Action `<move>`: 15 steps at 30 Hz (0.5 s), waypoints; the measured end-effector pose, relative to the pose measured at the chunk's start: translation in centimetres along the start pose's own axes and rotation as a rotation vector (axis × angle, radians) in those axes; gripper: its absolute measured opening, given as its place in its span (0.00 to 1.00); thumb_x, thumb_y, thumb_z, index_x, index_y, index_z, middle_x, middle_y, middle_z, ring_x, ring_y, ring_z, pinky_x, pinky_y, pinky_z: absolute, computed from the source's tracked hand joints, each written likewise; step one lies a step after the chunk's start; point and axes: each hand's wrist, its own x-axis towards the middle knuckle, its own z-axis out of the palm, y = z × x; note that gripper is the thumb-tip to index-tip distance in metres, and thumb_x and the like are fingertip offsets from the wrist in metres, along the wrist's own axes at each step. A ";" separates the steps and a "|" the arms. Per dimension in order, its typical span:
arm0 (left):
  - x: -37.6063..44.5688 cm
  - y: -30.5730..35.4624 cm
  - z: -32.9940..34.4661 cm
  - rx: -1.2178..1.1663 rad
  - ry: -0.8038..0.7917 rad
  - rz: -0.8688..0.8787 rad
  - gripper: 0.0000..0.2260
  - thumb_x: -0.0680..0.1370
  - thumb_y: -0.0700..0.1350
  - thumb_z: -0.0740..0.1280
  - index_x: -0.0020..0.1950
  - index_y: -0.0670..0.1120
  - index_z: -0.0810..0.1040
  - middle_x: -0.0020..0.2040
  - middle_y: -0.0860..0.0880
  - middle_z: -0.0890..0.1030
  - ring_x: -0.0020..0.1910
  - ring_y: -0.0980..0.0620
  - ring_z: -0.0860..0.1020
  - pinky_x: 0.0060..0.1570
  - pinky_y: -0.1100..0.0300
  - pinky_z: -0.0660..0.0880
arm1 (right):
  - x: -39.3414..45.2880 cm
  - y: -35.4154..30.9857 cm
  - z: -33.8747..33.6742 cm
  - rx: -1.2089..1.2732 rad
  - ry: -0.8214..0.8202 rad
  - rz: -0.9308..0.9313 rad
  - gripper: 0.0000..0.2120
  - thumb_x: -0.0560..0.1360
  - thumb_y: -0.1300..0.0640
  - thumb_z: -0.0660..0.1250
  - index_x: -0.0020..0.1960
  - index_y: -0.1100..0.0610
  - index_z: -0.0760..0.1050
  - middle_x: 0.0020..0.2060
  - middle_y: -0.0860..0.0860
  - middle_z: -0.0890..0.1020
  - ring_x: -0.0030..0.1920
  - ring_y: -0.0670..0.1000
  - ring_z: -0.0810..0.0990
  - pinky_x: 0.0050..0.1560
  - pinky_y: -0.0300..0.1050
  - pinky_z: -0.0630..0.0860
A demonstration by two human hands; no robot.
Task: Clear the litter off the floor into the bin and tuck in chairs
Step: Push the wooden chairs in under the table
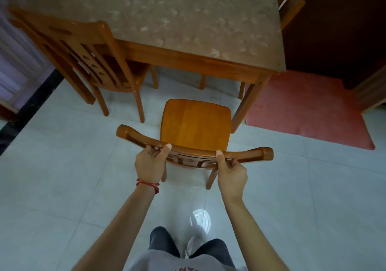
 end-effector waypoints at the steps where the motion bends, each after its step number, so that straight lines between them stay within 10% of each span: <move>1: 0.2 0.2 0.3 -0.009 0.004 -0.003 0.13 0.72 0.48 0.70 0.40 0.38 0.76 0.30 0.51 0.76 0.33 0.56 0.73 0.45 0.59 0.68 | 0.4 -0.2 0.1 0.003 -0.002 -0.009 0.18 0.73 0.45 0.66 0.44 0.61 0.80 0.38 0.53 0.84 0.40 0.51 0.82 0.38 0.34 0.72; 15: 7.8 4.0 4.2 -0.074 0.023 0.004 0.11 0.72 0.48 0.69 0.40 0.39 0.77 0.38 0.45 0.79 0.40 0.50 0.75 0.50 0.57 0.70 | 7.6 -4.9 3.4 -0.030 -0.014 -0.037 0.17 0.74 0.47 0.66 0.31 0.55 0.71 0.26 0.46 0.75 0.29 0.44 0.75 0.29 0.31 0.66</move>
